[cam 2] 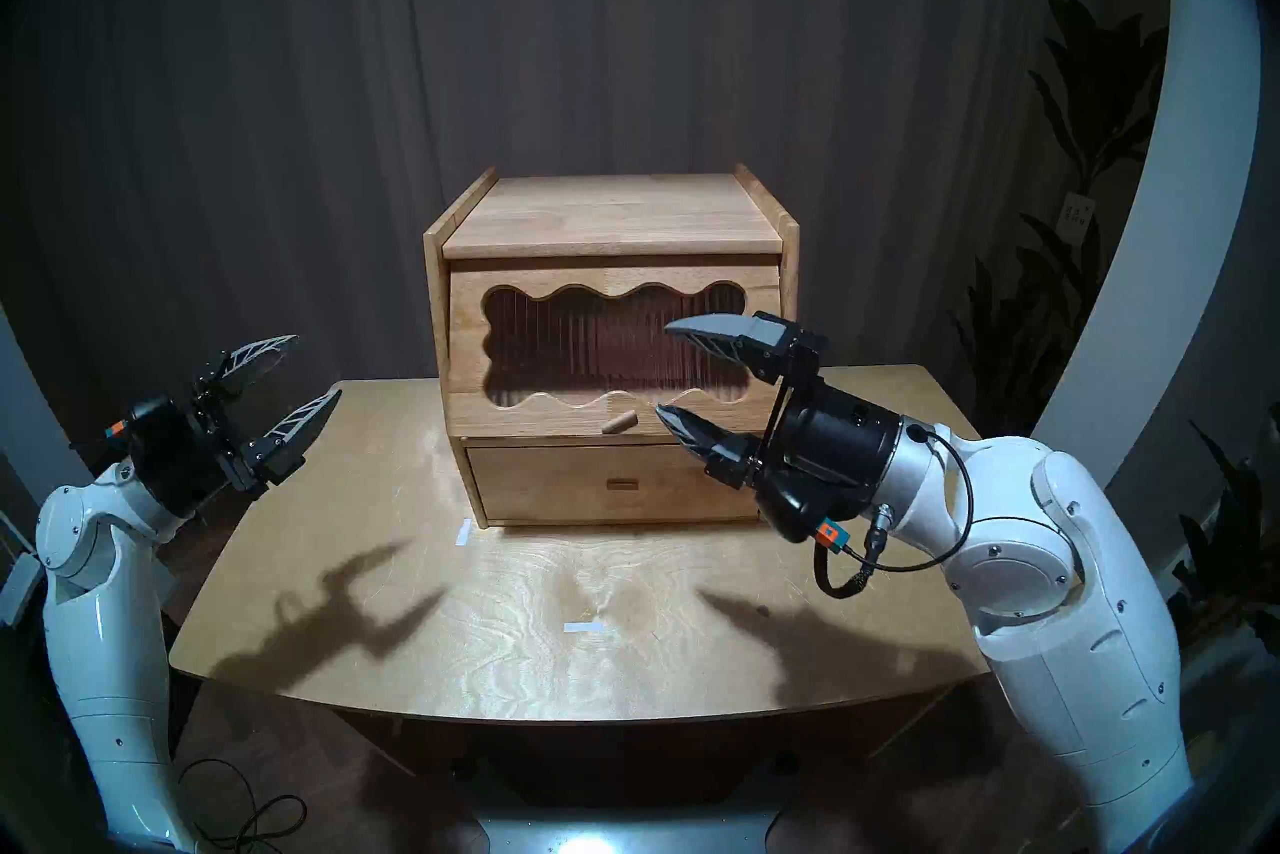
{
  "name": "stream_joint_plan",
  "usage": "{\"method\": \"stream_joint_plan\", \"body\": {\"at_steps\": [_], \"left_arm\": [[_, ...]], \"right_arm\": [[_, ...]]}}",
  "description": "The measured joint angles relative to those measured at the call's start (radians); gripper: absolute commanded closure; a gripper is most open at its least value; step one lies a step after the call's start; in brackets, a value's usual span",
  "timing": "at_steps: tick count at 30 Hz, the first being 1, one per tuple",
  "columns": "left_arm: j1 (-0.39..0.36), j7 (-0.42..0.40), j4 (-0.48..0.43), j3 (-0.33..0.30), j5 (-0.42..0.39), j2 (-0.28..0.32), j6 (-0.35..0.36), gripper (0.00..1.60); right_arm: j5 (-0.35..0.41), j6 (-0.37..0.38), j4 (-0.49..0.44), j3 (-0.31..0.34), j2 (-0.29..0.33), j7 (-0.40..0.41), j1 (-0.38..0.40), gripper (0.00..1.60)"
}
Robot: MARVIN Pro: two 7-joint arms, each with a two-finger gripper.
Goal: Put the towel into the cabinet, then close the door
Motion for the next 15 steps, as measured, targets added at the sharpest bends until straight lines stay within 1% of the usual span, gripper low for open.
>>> {"method": "stream_joint_plan", "body": {"at_steps": [4, 7, 11, 14, 15], "left_arm": [[0.0, 0.0, 0.0, 0.0, 0.0, 0.0, 0.0, 0.0], [0.0, 0.0, 0.0, 0.0, 0.0, 0.0, 0.0, 0.0], [0.0, 0.0, 0.0, 0.0, 0.0, 0.0, -0.001, 0.0], [0.0, 0.0, 0.0, 0.0, 0.0, 0.0, -0.001, 0.0], [0.0, 0.0, 0.0, 0.0, 0.0, 0.0, -0.001, 0.0]], "right_arm": [[0.059, 0.001, -0.026, 0.043, 0.018, 0.057, -0.051, 0.0], [0.117, 0.029, -0.048, 0.087, 0.016, 0.069, -0.089, 0.0], [0.189, 0.1, -0.051, 0.152, -0.011, 0.043, -0.11, 0.0], [0.241, 0.15, -0.038, 0.2, -0.041, 0.006, -0.1, 0.0], [0.269, 0.175, -0.027, 0.225, -0.057, -0.015, -0.09, 0.0]]}}
